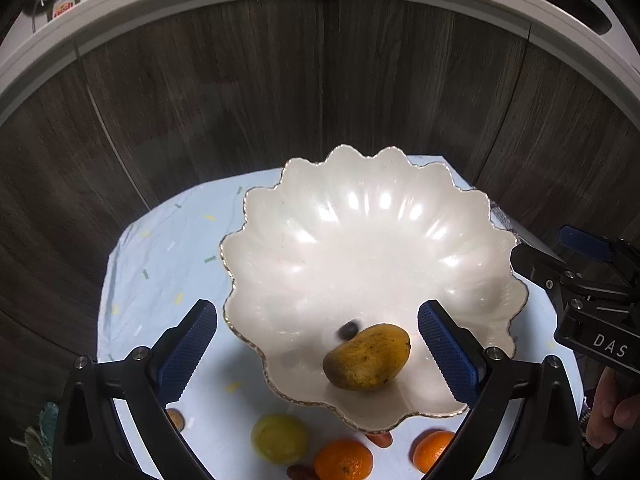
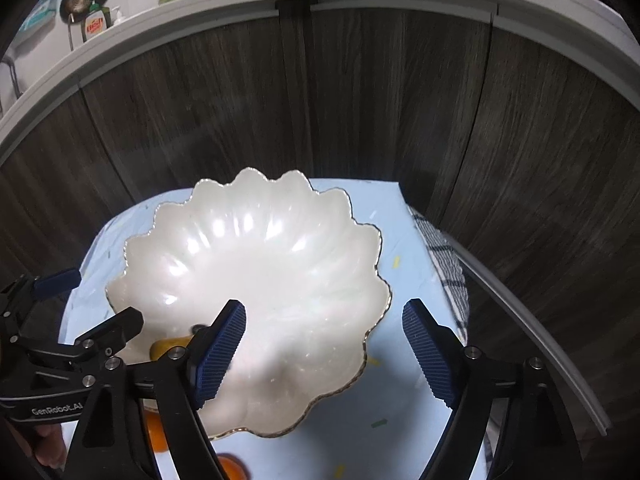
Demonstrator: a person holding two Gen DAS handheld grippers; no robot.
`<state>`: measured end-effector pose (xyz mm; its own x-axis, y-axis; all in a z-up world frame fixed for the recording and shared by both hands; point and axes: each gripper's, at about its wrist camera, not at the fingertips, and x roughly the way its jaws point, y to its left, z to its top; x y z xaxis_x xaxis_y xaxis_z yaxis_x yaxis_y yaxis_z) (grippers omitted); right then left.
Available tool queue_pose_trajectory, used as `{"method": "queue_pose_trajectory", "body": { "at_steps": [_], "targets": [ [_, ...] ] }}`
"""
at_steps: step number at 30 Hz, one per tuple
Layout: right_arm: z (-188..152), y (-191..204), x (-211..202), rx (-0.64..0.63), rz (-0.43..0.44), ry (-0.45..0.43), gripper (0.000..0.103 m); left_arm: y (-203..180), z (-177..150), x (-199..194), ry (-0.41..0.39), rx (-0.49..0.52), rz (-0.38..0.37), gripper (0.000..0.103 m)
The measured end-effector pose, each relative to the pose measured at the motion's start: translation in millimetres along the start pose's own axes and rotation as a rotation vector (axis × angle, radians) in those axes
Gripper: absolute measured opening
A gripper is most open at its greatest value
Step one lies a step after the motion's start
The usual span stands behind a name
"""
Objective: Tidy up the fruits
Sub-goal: 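Carry the mango over the white bowl and open the left tool, then withdraw the left tool from the bowl while the right tool holds the blueberry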
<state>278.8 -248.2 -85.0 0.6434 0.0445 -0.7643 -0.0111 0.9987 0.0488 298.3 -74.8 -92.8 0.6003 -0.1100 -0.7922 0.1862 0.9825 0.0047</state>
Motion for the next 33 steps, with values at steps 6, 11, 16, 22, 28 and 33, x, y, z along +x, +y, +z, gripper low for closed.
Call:
{"method": "queue_pose_trajectory", "body": {
  "at_steps": [6, 11, 16, 22, 28, 33],
  "targets": [
    [5, 4, -22, 0.003, 0.0, -0.04, 0.081, 2, 1, -24, -0.035, -0.009, 0.007, 0.102],
    [5, 6, -45, 0.005, 0.002, -0.077, 0.081, 1, -1, -48, -0.069, -0.013, 0.012, 0.102],
    [2, 9, -64, 0.008, 0.007, -0.102, 0.081, 0, -4, -68, -0.095, -0.014, 0.017, 0.102],
    [-5, 9, -81, 0.014, 0.012, -0.118, 0.081, -1, -13, -86, -0.109, -0.02, 0.013, 0.102],
    [-16, 9, -94, 0.017, 0.006, -0.125, 0.081, -4, -24, -102, -0.131, -0.022, 0.003, 0.102],
    [-27, 8, -106, 0.018, 0.006, -0.135, 0.081, -8, -32, -111, -0.139, -0.021, 0.001, 0.102]
  ]
}}
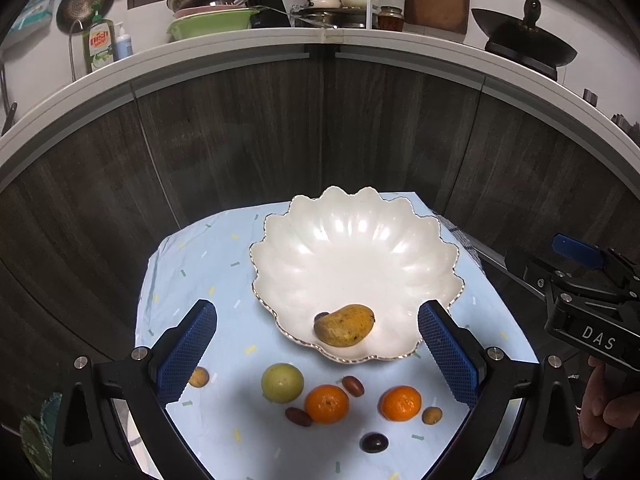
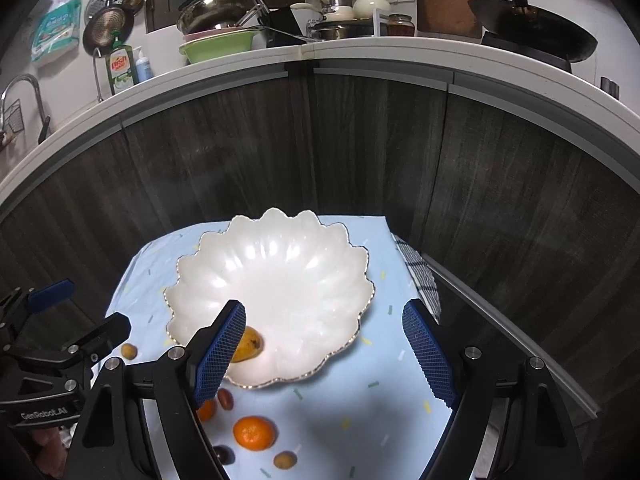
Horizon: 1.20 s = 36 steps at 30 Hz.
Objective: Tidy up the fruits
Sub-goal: 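Withdraw the left tool from the bowl while the right tool holds the blueberry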
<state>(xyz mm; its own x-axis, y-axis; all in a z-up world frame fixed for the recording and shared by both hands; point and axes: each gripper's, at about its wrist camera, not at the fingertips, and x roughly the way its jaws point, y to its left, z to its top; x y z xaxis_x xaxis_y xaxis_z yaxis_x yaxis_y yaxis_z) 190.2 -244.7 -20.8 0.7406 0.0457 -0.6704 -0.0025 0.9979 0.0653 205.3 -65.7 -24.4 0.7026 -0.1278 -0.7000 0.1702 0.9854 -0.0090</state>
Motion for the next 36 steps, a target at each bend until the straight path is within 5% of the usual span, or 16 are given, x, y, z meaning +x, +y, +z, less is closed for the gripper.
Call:
{"method": "queue_pose_trajectory", "body": {
  "at_steps": [36],
  "targets": [
    [-78, -13, 4, -0.017, 0.024, 0.087, 0.081, -24, -76, 5, 0.052, 0.072, -0.035, 0.102]
  ]
}}
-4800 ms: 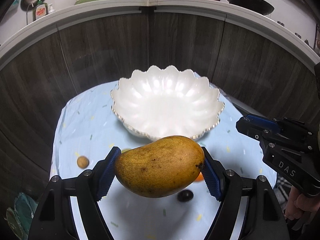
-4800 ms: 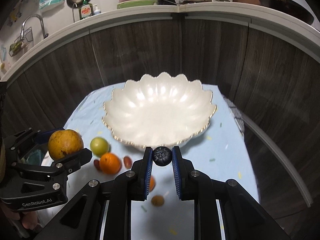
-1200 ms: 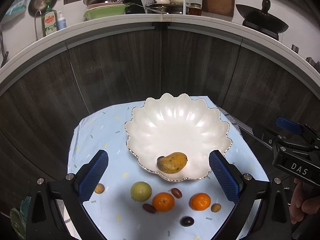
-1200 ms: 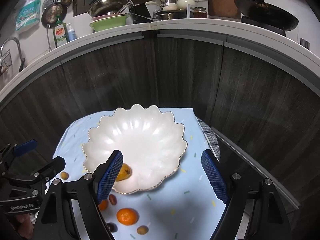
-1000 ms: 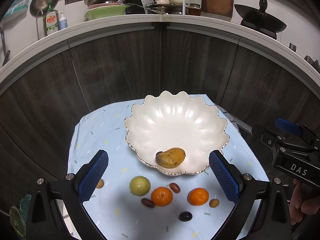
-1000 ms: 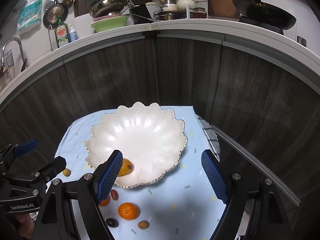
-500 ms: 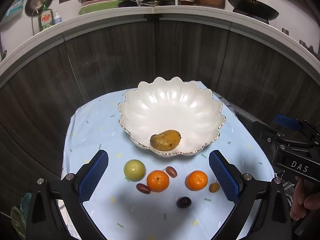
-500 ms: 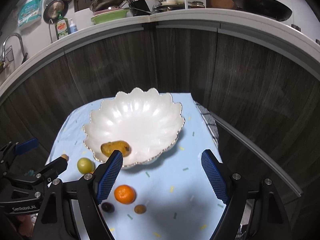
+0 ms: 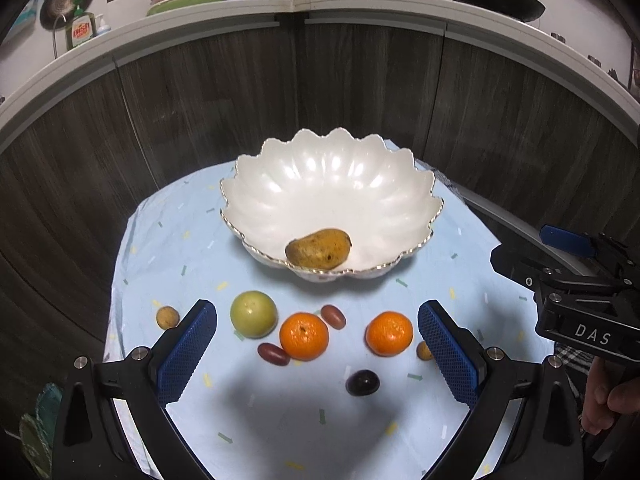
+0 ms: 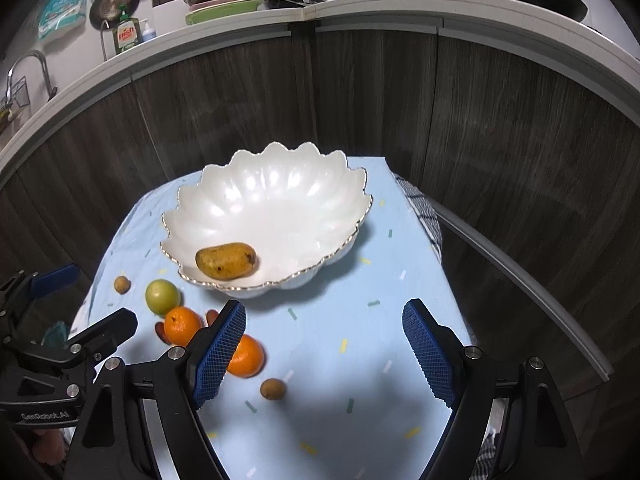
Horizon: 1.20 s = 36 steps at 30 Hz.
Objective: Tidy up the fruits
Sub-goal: 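Withdraw the left tool from the bowl while the right tool holds the blueberry, then lower the right tool to the brown longan and close on it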
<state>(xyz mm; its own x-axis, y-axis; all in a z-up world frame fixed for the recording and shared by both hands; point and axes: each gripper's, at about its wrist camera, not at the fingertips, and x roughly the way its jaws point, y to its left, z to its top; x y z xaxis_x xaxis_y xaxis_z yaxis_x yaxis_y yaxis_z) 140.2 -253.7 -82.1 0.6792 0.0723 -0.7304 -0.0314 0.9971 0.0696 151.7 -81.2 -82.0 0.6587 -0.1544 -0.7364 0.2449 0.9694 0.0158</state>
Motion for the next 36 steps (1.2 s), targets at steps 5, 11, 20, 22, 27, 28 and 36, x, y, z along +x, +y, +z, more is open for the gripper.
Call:
{"method": "queue_pose_trajectory", "body": {
  "at_steps": [5, 11, 20, 22, 27, 28, 36],
  "targets": [
    [-12, 2, 7, -0.016, -0.007, 0.007, 0.081, -2, -13, 7, 0.016, 0.003, -0.002, 0.102],
    [-26, 3, 12, -0.048, 0.002, -0.01, 0.081, -5, -29, 18, 0.023, 0.009, -0.005, 0.102],
    [-39, 4, 25, -0.08, 0.004, 0.006, 0.081, -7, -47, 33, 0.041, 0.014, -0.016, 0.102],
    [-41, 5, 28, -0.086, 0.007, 0.011, 0.081, -6, -50, 37, 0.045, 0.009, -0.019, 0.102],
    [-47, 6, 33, -0.102, 0.003, 0.024, 0.081, -6, -59, 45, 0.056, 0.0, -0.031, 0.102],
    [-48, 6, 33, -0.104, 0.002, 0.024, 0.081, -7, -60, 46, 0.058, 0.001, -0.033, 0.102],
    [-60, 8, 40, -0.12, 0.024, 0.048, 0.081, -12, -70, 55, 0.049, 0.014, -0.047, 0.098]
  ]
}}
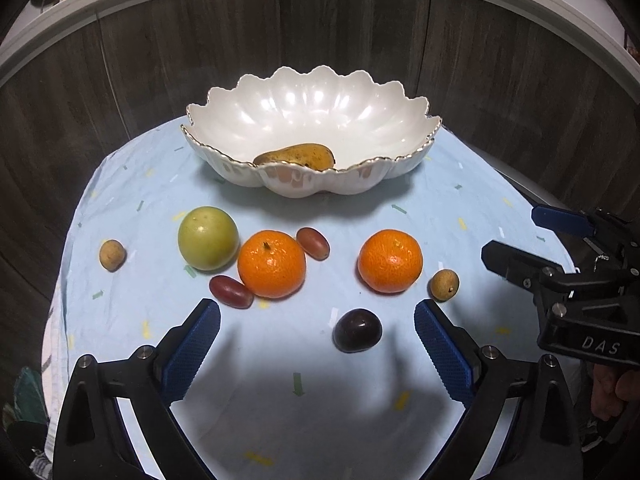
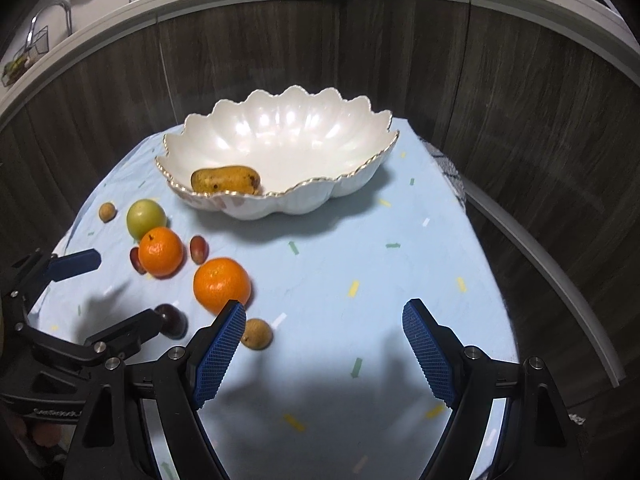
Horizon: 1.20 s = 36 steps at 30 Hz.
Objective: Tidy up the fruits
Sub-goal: 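Lower the right tool to the brown longan and close on it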
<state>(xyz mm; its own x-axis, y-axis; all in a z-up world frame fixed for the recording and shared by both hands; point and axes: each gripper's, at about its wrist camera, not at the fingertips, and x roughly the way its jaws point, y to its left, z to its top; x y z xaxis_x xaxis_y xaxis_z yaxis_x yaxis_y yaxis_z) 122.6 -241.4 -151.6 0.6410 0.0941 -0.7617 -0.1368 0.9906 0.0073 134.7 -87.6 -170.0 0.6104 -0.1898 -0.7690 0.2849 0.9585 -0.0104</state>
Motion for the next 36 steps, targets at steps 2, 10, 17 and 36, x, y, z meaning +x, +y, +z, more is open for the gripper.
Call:
{"method": "queue_pose_trajectory", "body": {
  "at_steps": [2, 10, 17, 36],
  "targets": [
    [-3, 3, 2, -0.012, 0.005, 0.004, 0.081, 0, -2, 3, -0.004, 0.004, 0.005, 0.096],
    [-7, 9, 10, -0.044, 0.011, 0.017, 0.08, 2, -7, 11, 0.0, 0.016, -0.007, 0.086],
    [-9, 13, 16, -0.065, 0.026, 0.024, 0.08, -5, -16, 18, 0.018, 0.073, -0.022, 0.081],
    [-10, 23, 42, -0.061, 0.138, 0.087, 0.053, -15, -17, 32, 0.021, 0.113, -0.047, 0.053]
  ]
}}
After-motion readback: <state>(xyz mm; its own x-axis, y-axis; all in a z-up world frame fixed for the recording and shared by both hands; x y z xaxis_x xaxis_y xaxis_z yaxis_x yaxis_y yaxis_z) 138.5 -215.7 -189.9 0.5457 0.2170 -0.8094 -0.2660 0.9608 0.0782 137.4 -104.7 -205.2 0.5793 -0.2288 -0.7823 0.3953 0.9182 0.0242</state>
